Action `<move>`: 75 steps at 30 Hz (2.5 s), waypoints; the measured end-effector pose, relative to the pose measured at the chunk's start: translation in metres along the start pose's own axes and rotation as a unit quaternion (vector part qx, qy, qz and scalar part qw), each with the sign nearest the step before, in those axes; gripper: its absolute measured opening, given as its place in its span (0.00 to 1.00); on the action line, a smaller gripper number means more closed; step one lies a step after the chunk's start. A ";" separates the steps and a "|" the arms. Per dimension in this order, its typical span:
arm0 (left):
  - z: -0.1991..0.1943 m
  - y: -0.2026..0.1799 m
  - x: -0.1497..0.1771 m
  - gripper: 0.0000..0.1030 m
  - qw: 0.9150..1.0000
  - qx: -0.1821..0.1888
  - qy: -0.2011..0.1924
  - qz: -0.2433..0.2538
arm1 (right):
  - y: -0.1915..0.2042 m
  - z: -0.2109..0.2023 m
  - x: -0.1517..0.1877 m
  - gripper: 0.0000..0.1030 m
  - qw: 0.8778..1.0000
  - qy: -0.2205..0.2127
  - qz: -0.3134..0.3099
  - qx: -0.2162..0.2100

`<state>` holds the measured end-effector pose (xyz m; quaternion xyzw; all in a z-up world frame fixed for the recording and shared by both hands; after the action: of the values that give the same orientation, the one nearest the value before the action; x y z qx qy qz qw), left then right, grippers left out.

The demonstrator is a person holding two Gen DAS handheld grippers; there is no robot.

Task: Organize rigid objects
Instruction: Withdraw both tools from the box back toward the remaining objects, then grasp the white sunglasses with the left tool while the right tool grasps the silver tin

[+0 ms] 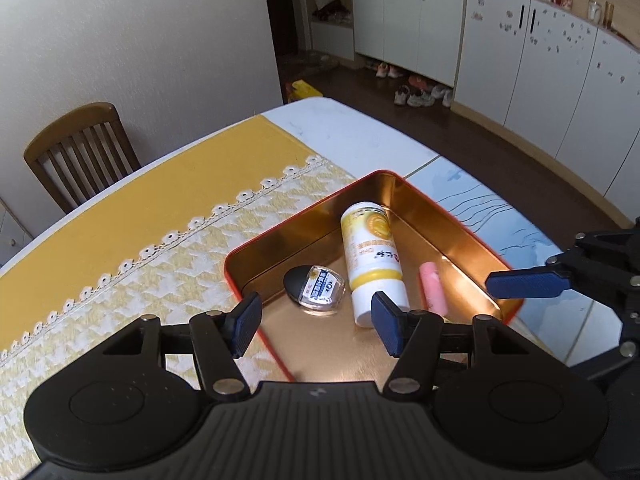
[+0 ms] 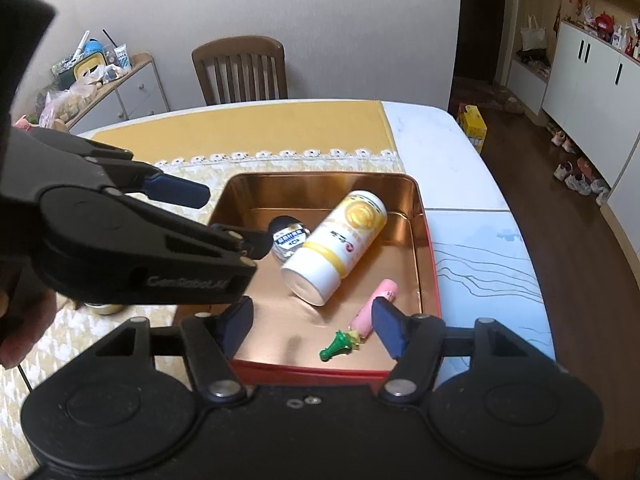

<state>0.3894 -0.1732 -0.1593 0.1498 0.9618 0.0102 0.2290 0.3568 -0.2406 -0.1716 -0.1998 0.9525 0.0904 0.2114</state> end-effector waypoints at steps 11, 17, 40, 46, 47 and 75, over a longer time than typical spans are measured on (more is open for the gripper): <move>-0.055 0.027 0.034 0.64 0.999 0.013 -0.044 -0.023 | 0.027 -0.034 0.009 0.82 0.999 -0.038 -0.030 0.007; -0.080 0.045 0.061 0.67 0.997 0.018 -0.069 -0.044 | 0.048 -0.051 0.013 0.88 0.998 -0.054 -0.031 -0.005; -0.107 0.178 0.165 0.82 0.981 -0.065 -0.104 -0.153 | 0.159 -0.046 0.010 1.00 0.995 -0.081 -0.057 -0.022; -0.090 0.223 0.195 0.82 0.977 -0.091 -0.085 -0.173 | 0.179 -0.030 0.005 1.00 0.995 -0.069 -0.065 -0.023; -0.086 0.227 0.199 0.82 0.977 -0.093 -0.081 -0.173 | 0.182 -0.027 0.004 1.00 0.995 -0.065 -0.067 -0.023; 0.016 0.266 0.212 0.65 0.977 -0.056 -0.016 -0.205 | 0.190 0.083 -0.042 0.98 0.999 0.028 0.016 -0.013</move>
<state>0.2912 0.1425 -0.2427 -0.0631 0.9661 0.0148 0.2498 0.3428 -0.0331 -0.2103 -0.1895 0.9599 0.1008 0.1804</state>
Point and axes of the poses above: each gripper's, at about its wrist camera, not at the fingertips, and z roughly the way its jaws point, y to its left, x to its underside, the point moved 8 cm from there along z, roughly the way its jaws point, and after that the axes turned 13 degrees about y, right-handed, at the moved point
